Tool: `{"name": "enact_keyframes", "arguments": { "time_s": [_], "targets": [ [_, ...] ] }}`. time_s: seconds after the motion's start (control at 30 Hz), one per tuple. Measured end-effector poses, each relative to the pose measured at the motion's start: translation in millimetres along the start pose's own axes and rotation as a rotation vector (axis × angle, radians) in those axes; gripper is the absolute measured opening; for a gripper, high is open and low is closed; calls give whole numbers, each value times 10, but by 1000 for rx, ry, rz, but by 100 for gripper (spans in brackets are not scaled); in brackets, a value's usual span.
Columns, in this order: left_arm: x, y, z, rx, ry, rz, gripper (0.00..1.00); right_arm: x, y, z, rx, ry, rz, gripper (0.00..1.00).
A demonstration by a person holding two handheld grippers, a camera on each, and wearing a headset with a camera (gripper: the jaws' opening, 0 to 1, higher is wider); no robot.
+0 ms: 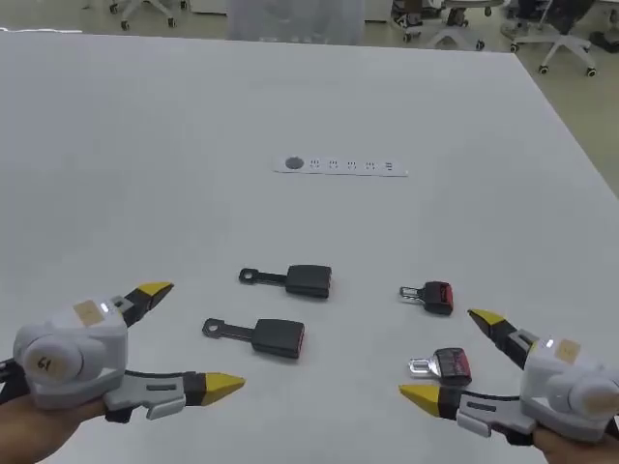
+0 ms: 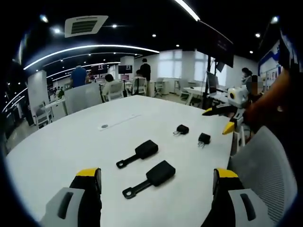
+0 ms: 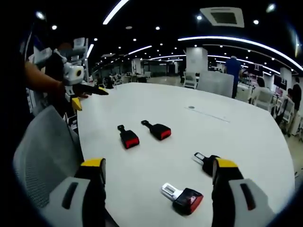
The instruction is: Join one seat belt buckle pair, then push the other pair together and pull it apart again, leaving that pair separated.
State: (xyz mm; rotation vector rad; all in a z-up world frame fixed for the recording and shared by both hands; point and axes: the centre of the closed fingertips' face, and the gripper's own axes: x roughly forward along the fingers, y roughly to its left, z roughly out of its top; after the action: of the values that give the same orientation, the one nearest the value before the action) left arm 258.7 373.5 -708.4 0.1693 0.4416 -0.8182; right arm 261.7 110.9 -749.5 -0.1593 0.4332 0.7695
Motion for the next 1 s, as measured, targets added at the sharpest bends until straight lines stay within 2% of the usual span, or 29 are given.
{"name": "enact_keyframes", "arguments": {
  "time_s": [0.53, 0.6, 1.0],
  "targets": [
    [-8, 0, -1, 7, 4, -3, 100, -6, -25, -20, -9, 14, -3, 95],
    [-8, 13, -22, 22, 14, -1, 100, -4, -21, -37, -11, 24, -1, 95],
    [32, 46, -69, 23, 30, -24, 100, 29, -53, -122, -6, 57, 32, 95]
  ]
}}
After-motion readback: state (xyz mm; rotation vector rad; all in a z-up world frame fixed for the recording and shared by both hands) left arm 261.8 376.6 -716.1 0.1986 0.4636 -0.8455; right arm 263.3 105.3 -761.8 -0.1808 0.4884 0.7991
